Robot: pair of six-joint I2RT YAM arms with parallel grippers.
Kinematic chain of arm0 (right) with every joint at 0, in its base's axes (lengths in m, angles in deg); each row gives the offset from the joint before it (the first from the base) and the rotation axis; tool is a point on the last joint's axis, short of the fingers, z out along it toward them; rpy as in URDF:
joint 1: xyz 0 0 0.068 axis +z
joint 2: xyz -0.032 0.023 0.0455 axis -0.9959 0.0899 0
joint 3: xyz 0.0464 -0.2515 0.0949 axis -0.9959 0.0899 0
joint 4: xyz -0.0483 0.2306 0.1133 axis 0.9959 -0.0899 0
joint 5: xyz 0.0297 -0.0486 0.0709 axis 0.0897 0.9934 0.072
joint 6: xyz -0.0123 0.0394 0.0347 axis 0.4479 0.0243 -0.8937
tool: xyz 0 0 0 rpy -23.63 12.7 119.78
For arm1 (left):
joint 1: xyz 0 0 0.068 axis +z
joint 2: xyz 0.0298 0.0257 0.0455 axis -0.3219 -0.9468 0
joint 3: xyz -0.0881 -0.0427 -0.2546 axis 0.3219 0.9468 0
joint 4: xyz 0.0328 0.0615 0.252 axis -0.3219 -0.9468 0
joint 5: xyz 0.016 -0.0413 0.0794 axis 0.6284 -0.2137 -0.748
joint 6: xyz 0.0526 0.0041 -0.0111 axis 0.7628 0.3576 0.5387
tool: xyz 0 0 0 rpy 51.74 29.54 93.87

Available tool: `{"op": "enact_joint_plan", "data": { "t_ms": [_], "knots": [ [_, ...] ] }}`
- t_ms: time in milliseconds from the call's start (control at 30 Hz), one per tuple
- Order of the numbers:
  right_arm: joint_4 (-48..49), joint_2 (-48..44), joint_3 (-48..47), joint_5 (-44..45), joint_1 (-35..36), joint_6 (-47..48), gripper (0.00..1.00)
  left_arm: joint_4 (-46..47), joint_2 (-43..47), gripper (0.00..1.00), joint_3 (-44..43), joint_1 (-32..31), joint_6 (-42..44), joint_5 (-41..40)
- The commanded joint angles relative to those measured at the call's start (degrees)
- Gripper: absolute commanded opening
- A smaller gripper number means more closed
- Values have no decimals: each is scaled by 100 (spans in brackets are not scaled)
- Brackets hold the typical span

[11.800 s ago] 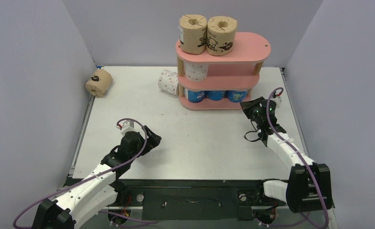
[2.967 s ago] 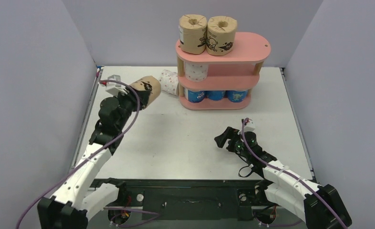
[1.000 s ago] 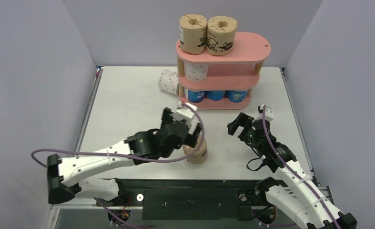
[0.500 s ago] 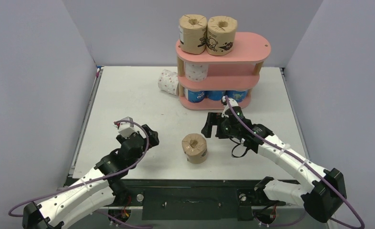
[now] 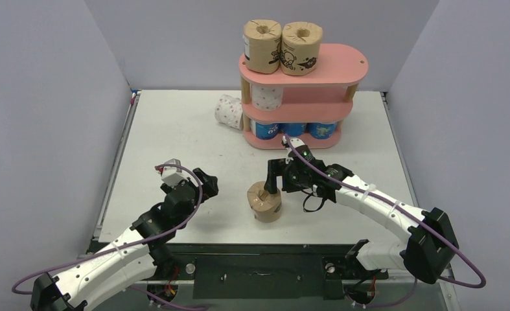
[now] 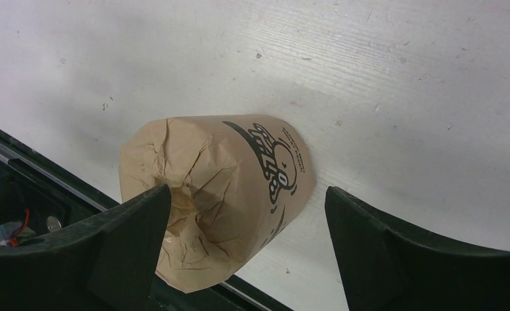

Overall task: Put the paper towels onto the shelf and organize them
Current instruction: Pick up the paper towel from the center of the board.

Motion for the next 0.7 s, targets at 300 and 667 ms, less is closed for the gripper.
{"op": "enact_joint_plan", "data": {
  "t_ms": [300, 667],
  "knots": [
    [338, 83, 458, -180, 90, 95, 80, 539, -242, 97, 57, 56, -126, 320],
    [488, 80, 693, -69, 85, -28, 62, 509, -246, 97, 116, 67, -212, 364]
  ]
}}
